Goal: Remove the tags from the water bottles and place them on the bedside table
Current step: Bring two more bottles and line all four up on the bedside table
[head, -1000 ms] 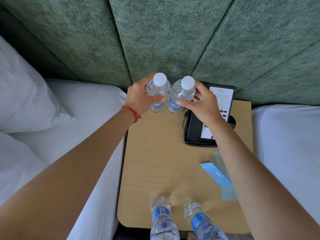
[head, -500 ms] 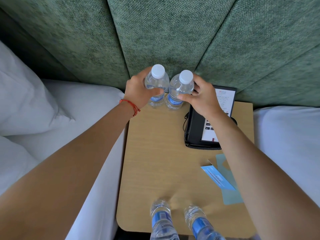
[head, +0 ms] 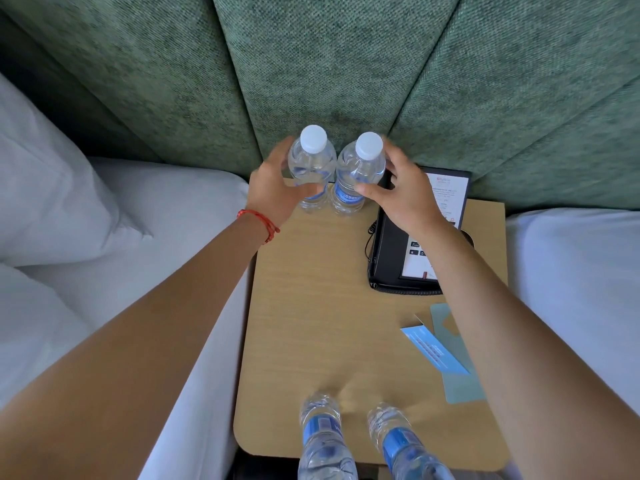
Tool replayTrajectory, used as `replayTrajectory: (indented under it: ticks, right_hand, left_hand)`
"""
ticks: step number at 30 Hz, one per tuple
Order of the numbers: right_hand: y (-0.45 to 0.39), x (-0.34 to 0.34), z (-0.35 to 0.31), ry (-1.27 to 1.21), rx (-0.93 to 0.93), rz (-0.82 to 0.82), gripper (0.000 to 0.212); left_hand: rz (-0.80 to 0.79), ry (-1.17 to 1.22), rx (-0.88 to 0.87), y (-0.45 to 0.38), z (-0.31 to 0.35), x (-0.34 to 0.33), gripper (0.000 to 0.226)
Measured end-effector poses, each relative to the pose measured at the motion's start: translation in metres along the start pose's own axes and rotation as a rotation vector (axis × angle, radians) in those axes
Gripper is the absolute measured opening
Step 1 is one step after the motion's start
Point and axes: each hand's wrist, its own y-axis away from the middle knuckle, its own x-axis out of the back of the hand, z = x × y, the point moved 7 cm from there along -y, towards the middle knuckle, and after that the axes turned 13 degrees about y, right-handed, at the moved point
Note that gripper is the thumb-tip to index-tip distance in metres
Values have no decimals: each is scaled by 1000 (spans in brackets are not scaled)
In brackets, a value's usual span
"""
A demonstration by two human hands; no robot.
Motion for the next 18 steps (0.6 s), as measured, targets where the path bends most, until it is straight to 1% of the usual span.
replayTrajectory:
  ticks: [2,4,7,10,15,18]
  right_hand:
    - [9,4,0,3,-9,24,76]
    - [23,11,0,6,-31,81,69]
    - [47,18,-4,-10,-30,131,57]
    - [75,21,-10,-40,-11,138,50]
    - [127,24,-16,-130,-9,150,45]
    - [157,25,-16,-161,17,141,43]
  left_hand:
    - [41,33,3,9,-1,3,74]
    - [117,25,6,20,0,9,69]
    - [177,10,-31,47,7,14,53]
    - [144,29,-47,80,16,11,45]
    - [104,11,-95,135,30,7,42]
    - [89,9,-71,165,29,7,41]
